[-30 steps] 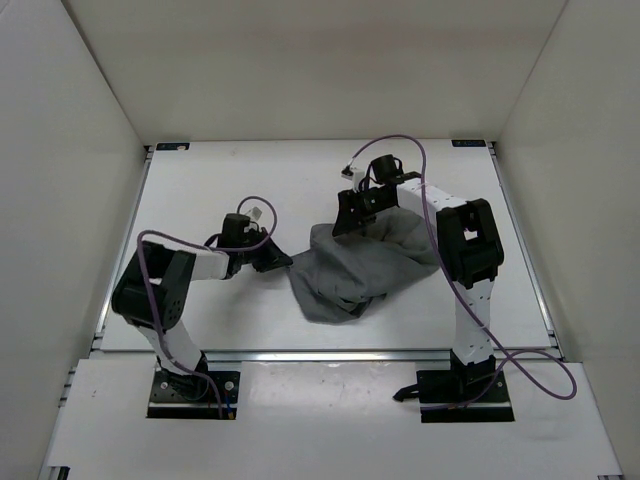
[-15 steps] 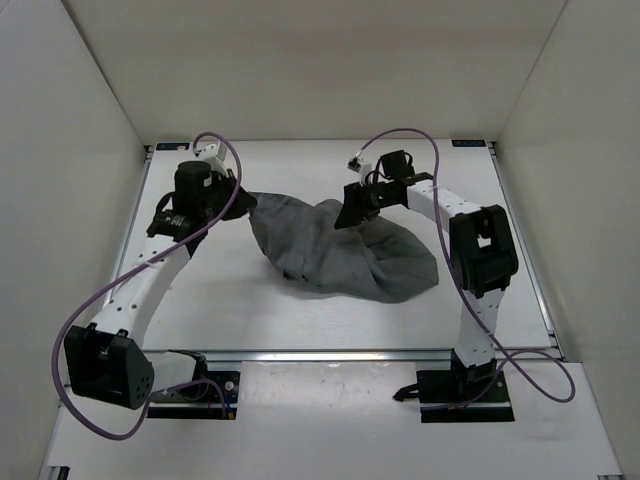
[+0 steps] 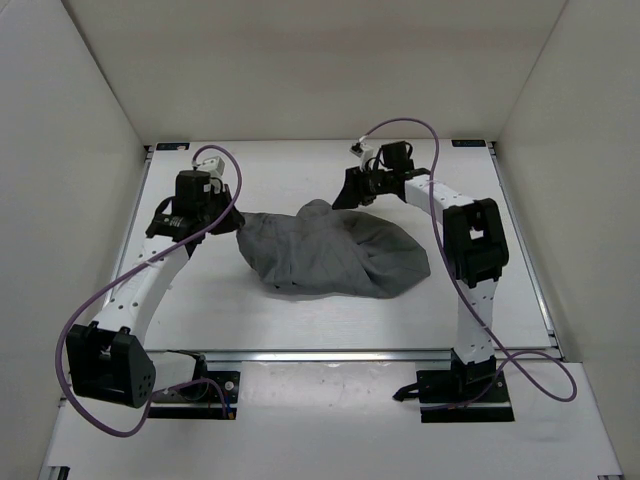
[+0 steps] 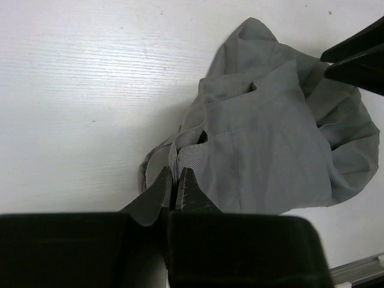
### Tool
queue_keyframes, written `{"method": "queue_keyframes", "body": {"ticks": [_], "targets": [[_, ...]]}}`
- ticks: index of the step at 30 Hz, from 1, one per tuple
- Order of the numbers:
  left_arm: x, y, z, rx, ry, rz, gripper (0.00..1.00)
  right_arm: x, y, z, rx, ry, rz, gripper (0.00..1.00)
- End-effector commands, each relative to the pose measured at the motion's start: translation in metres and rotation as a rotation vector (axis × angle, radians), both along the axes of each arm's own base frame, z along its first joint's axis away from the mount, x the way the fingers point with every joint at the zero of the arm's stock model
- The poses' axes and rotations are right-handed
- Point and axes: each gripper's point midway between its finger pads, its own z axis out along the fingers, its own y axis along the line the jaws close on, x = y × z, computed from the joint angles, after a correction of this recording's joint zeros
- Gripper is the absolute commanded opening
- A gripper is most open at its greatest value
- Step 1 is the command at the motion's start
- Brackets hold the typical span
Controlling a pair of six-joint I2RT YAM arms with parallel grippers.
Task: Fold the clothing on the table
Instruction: Flatten the skirt out
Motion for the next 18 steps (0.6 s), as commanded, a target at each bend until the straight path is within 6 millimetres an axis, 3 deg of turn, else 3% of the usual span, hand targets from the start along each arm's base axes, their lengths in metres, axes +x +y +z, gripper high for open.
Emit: {"method": "queue_keyframes", "body": {"ticks": [1,9,10,14,18], "targets": [[-0.005,0.008,0.002,0.026,-0.018,0.006,0.00,0.006,0.002,-0.016,0.010,0.032,0.001,0.44],[-0.005,0.007,-0.004,0.005,-0.019,0.007,0.00,0.007,-0.001,-0.040,0.009,0.110,0.016,0.47],[-0.007,0.006,-0.005,0.001,-0.016,-0.001,0.00,0.000,0.000,-0.054,0.004,0.156,0.032,0.47],[-0.009,0.004,-0.009,-0.005,-0.012,-0.008,0.00,0.003,0.007,-0.068,0.017,0.206,0.063,0.47],[-0.009,0.005,-0.011,-0.008,-0.020,-0.011,0.00,0.005,0.013,-0.066,0.057,0.212,0.083,0.43]]}}
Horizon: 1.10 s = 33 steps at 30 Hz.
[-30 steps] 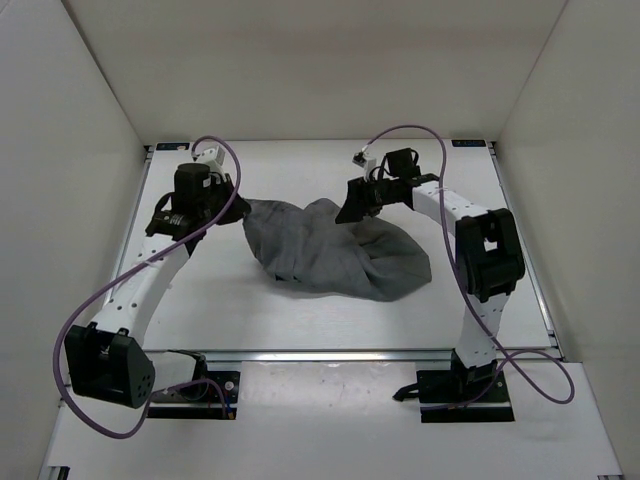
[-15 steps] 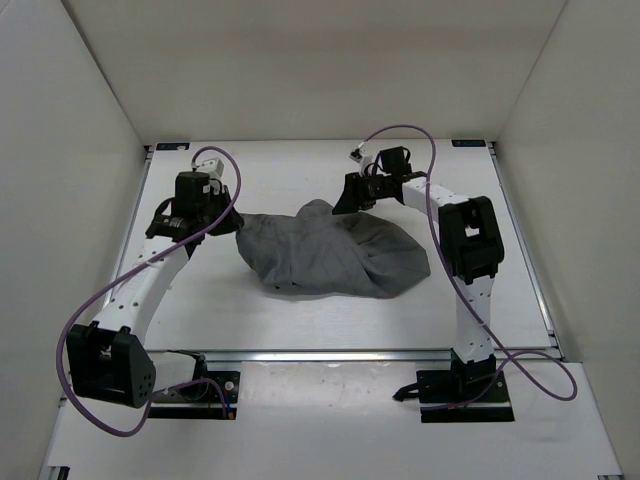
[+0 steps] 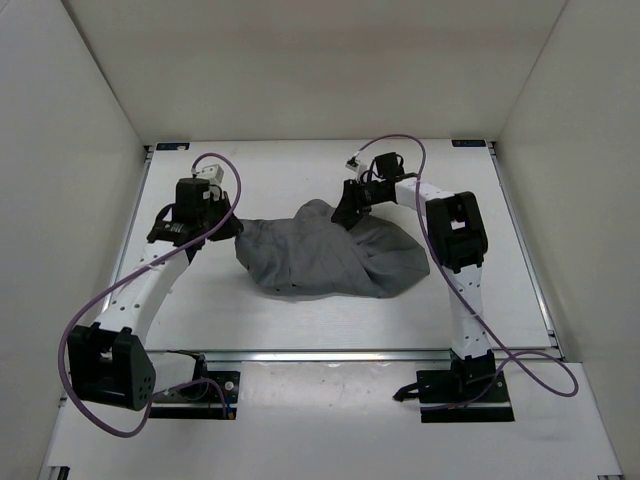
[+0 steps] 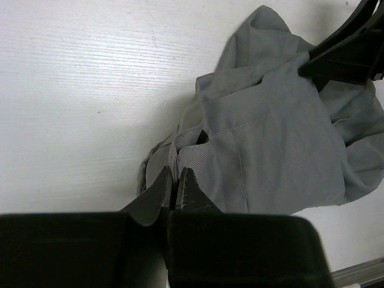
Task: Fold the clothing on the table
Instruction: Flatten the skirt out
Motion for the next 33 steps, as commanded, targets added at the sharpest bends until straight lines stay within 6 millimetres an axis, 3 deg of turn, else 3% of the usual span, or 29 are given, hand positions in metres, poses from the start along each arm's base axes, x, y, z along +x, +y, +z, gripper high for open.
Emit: {"method": "queue_keyframes", "body": {"ticks": [1,4,7,10,11,12,13,14,15,16,17,19,20,21,23,25,29,30,33], "targets": [[-0.003,-0.001,0.007,-0.016,-0.038,-0.015,0.00,0.002,0.006,0.016,0.059,-0.006,0.034,0.30],[-0.002,0.004,0.007,-0.015,-0.037,-0.007,0.00,0.004,0.007,0.030,0.062,-0.031,0.049,0.06],[0.003,0.006,0.013,-0.008,-0.055,-0.003,0.00,0.005,-0.004,0.052,0.033,-0.085,0.029,0.00],[0.019,0.008,0.041,-0.001,-0.114,-0.002,0.00,0.010,-0.019,0.111,0.014,-0.215,-0.020,0.00],[0.030,0.012,0.063,0.008,-0.167,0.018,0.00,0.010,-0.031,0.134,-0.006,-0.258,-0.059,0.00],[0.039,0.013,0.086,0.009,-0.216,0.016,0.00,0.013,-0.040,0.169,-0.021,-0.343,-0.096,0.00],[0.043,0.017,0.098,0.018,-0.243,0.043,0.00,0.014,-0.051,0.187,-0.027,-0.371,-0.127,0.00],[0.048,0.019,0.125,0.011,-0.307,0.059,0.00,0.012,-0.063,0.219,-0.047,-0.470,-0.154,0.00],[0.052,0.022,0.149,0.009,-0.358,0.076,0.00,0.003,-0.074,0.250,-0.057,-0.541,-0.189,0.00],[0.051,0.026,0.158,0.024,-0.378,0.086,0.00,-0.005,-0.086,0.278,-0.055,-0.614,-0.219,0.01],[0.050,0.025,0.177,0.010,-0.416,0.083,0.00,-0.007,-0.100,0.289,-0.072,-0.637,-0.267,0.00],[0.042,0.023,0.214,-0.004,-0.506,0.076,0.00,-0.038,-0.121,0.339,-0.040,-0.755,-0.325,0.00],[0.039,0.021,0.230,-0.014,-0.553,0.068,0.00,-0.043,-0.132,0.342,-0.036,-0.773,-0.348,0.00],[0.027,0.018,0.244,-0.028,-0.596,0.059,0.00,-0.064,-0.135,0.372,0.015,-0.830,-0.363,0.00],[0.009,0.013,0.278,-0.071,-0.722,0.044,0.00,-0.099,-0.150,0.399,0.023,-0.919,-0.410,0.00],[-0.019,0.014,0.304,-0.123,-0.813,0.042,0.00,-0.125,-0.155,0.420,0.044,-0.978,-0.421,0.00],[-0.048,0.010,0.339,-0.170,-0.925,0.010,0.00,-0.164,-0.163,0.449,0.082,-1.041,-0.419,0.00],[-0.059,0.011,0.353,-0.187,-0.969,0.008,0.00,-0.167,-0.161,0.451,0.096,-1.039,-0.406,0.00],[-0.063,0.007,0.363,-0.216,-0.988,-0.013,0.00,-0.176,-0.156,0.457,0.133,-1.049,-0.367,0.00]]}}
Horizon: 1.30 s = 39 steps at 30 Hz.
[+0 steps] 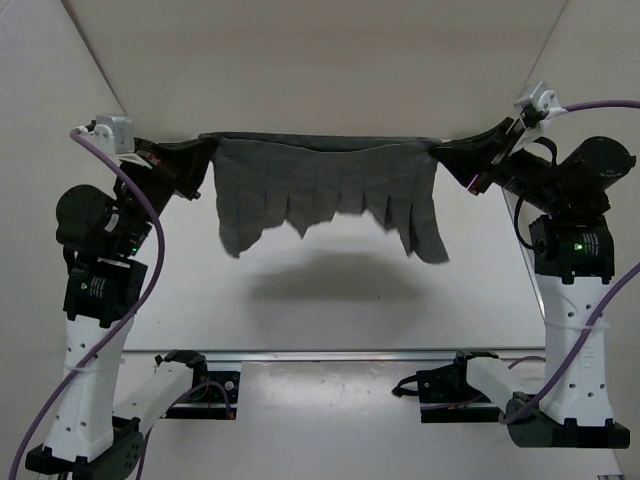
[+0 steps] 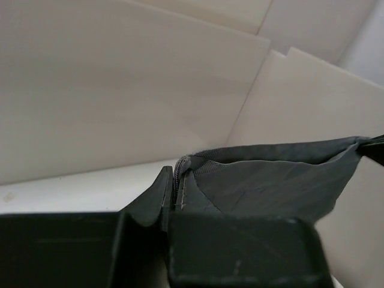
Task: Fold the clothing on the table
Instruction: Flatten the skirt out
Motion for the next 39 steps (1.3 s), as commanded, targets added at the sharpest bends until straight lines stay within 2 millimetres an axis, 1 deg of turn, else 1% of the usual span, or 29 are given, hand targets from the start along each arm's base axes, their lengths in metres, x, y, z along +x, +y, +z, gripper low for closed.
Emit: {"method": "queue_keyframes", "body": {"ticks": [1,4,5,6,7,9,10,12,14,15,17,18,19,20,21,22,23,25,26,27,28,29,30,31,32,34,37,38,39], "targets": [[0.019,0.022,0.011,-0.035,-0.024,0.125,0.00,0.021,-0.014,-0.004,0.023,0.018,-0.053,0.00],[0.039,0.013,-0.010,-0.021,0.020,0.093,0.00,0.039,-0.013,-0.020,0.024,0.066,-0.016,0.01],[0.052,0.010,-0.027,-0.012,0.063,0.085,0.00,0.050,-0.014,-0.029,0.024,0.093,-0.006,0.00],[0.058,0.008,-0.033,-0.009,0.068,0.076,0.00,0.062,-0.012,-0.041,0.032,0.131,0.006,0.00],[0.072,0.004,-0.055,-0.003,0.112,0.060,0.00,0.068,-0.011,-0.046,0.027,0.131,0.020,0.00],[0.096,0.000,-0.088,0.015,0.171,0.046,0.00,0.094,-0.011,-0.071,0.027,0.196,0.024,0.00],[0.103,-0.002,-0.093,0.014,0.165,0.042,0.00,0.105,-0.005,-0.084,0.015,0.215,0.036,0.00],[0.129,-0.006,-0.126,0.033,0.214,0.034,0.00,0.127,-0.004,-0.104,0.008,0.262,0.022,0.00],[0.146,-0.010,-0.138,0.048,0.219,0.020,0.00,0.146,0.000,-0.112,-0.011,0.270,0.026,0.00],[0.157,-0.012,-0.142,0.040,0.234,0.016,0.00,0.161,0.000,-0.129,-0.017,0.326,0.019,0.00],[0.167,-0.015,-0.132,0.044,0.214,-0.003,0.00,0.179,0.000,-0.113,-0.048,0.286,0.010,0.00],[0.174,-0.015,-0.124,0.045,0.204,0.004,0.00,0.189,-0.004,-0.121,-0.061,0.321,-0.012,0.00],[0.174,-0.015,-0.109,0.048,0.175,0.001,0.00,0.195,0.003,-0.106,-0.065,0.298,-0.008,0.00],[0.178,-0.014,-0.106,0.055,0.172,0.013,0.00,0.198,0.004,-0.095,-0.092,0.263,-0.013,0.00],[0.177,-0.013,-0.093,0.058,0.148,0.021,0.00,0.199,0.003,-0.093,-0.099,0.273,-0.022,0.00],[0.176,-0.015,-0.090,0.063,0.142,0.015,0.00,0.201,0.002,-0.084,-0.105,0.250,-0.035,0.00],[0.174,-0.016,-0.087,0.073,0.136,0.012,0.00,0.201,0.002,-0.084,-0.111,0.244,-0.031,0.00],[0.167,-0.018,-0.103,0.080,0.161,0.009,0.00,0.197,0.001,-0.090,-0.114,0.252,-0.031,0.00],[0.162,-0.019,-0.096,0.071,0.132,0.000,0.00,0.193,-0.001,-0.102,-0.116,0.277,-0.038,0.00],[0.155,-0.020,-0.105,0.062,0.140,-0.009,0.00,0.190,0.003,-0.123,-0.129,0.317,-0.027,0.00],[0.147,-0.019,-0.116,0.058,0.153,-0.006,0.00,0.186,-0.002,-0.124,-0.135,0.308,-0.055,0.00],[0.143,-0.018,-0.123,0.063,0.162,0.000,0.00,0.171,0.001,-0.139,-0.139,0.337,-0.056,0.00],[0.135,-0.019,-0.140,0.069,0.191,0.004,0.00,0.157,0.004,-0.163,-0.139,0.369,-0.050,0.00],[0.124,-0.017,-0.159,0.078,0.214,0.009,0.00,0.151,0.006,-0.165,-0.135,0.340,-0.054,0.00],[0.112,-0.023,-0.159,0.067,0.207,-0.003,0.00,0.133,0.006,-0.193,-0.127,0.404,-0.070,0.00],[0.097,-0.024,-0.213,0.059,0.326,0.000,0.00,0.107,0.014,-0.226,-0.110,0.468,-0.044,0.00],[0.068,-0.028,-0.271,0.002,0.482,0.010,0.00,0.060,0.028,-0.289,-0.134,0.607,-0.034,0.00],[0.058,-0.029,-0.289,-0.024,0.531,0.013,0.00,0.052,0.029,-0.289,-0.135,0.602,-0.047,0.00],[0.051,-0.030,-0.301,-0.031,0.568,0.011,0.00,0.038,0.033,-0.301,-0.148,0.632,-0.035,0.00]]}}
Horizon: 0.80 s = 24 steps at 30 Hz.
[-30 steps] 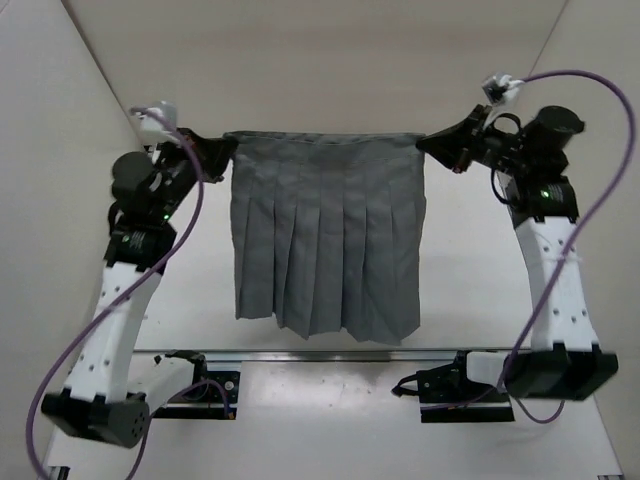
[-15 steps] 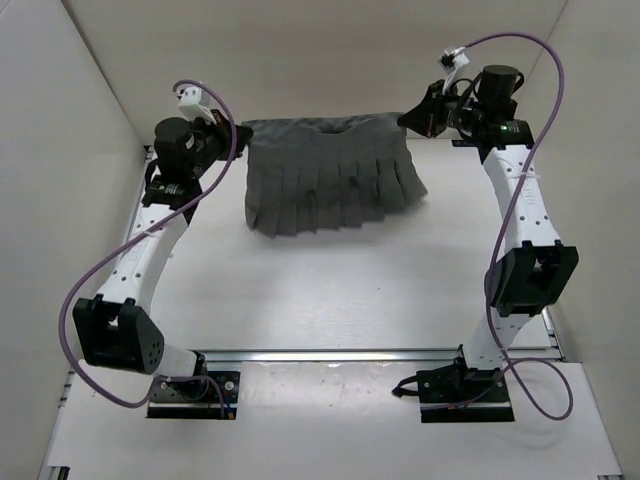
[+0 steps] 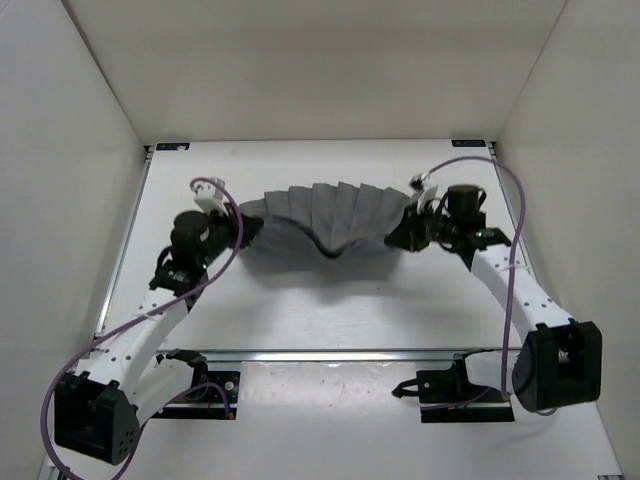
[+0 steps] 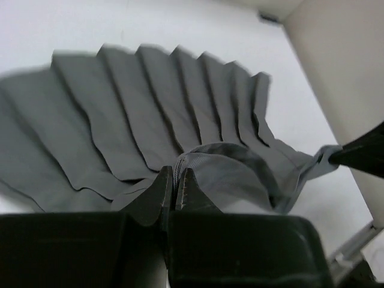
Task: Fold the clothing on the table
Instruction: Flatten the skirt out, then fold the skirt
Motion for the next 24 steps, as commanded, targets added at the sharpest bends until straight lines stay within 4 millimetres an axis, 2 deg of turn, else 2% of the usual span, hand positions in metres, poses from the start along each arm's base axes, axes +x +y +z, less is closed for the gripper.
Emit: {"method": "queue_keyframes", "body": {"ticks": [1,3,5,7,9,10,13,15,16,19,20,22,24], "targets": [[-0.028,0.002,-0.040,-0.087,0.144,0.060,0.00,-0.025,0.011,-0.008,-0.007,-0.022,-0.010,0.00],[-0.050,-0.003,-0.060,-0.111,0.226,0.036,0.00,-0.043,0.011,-0.019,-0.016,0.024,-0.025,0.00],[-0.067,-0.003,-0.070,-0.113,0.299,0.041,0.00,-0.064,0.010,-0.030,-0.024,0.089,-0.031,0.00],[-0.085,0.000,-0.066,-0.124,0.306,0.032,0.00,-0.081,0.002,-0.030,-0.022,0.093,-0.052,0.00],[-0.098,0.008,-0.070,-0.140,0.327,0.059,0.00,-0.099,-0.010,-0.034,-0.026,0.128,-0.080,0.00],[-0.100,0.013,-0.061,-0.163,0.292,0.072,0.00,-0.105,-0.011,-0.029,-0.016,0.115,-0.076,0.00],[-0.104,0.017,-0.064,-0.161,0.299,0.083,0.00,-0.116,-0.017,-0.026,-0.013,0.133,-0.073,0.00],[-0.100,0.010,-0.059,-0.181,0.280,0.051,0.00,-0.111,-0.013,-0.019,-0.009,0.105,-0.061,0.00],[-0.097,0.008,-0.063,-0.179,0.291,0.045,0.00,-0.106,-0.009,-0.018,0.001,0.100,-0.045,0.00],[-0.078,0.009,-0.060,-0.161,0.273,0.067,0.00,-0.083,-0.006,-0.007,0.018,0.064,-0.043,0.00],[-0.069,0.013,-0.061,-0.154,0.271,0.093,0.00,-0.071,-0.011,-0.007,0.010,0.062,-0.063,0.00],[-0.046,0.021,-0.044,-0.169,0.213,0.147,0.00,-0.041,-0.017,0.013,0.022,-0.009,-0.095,0.00],[-0.021,0.024,-0.043,-0.162,0.219,0.178,0.00,-0.011,-0.019,0.014,0.047,0.007,-0.110,0.00]]}}
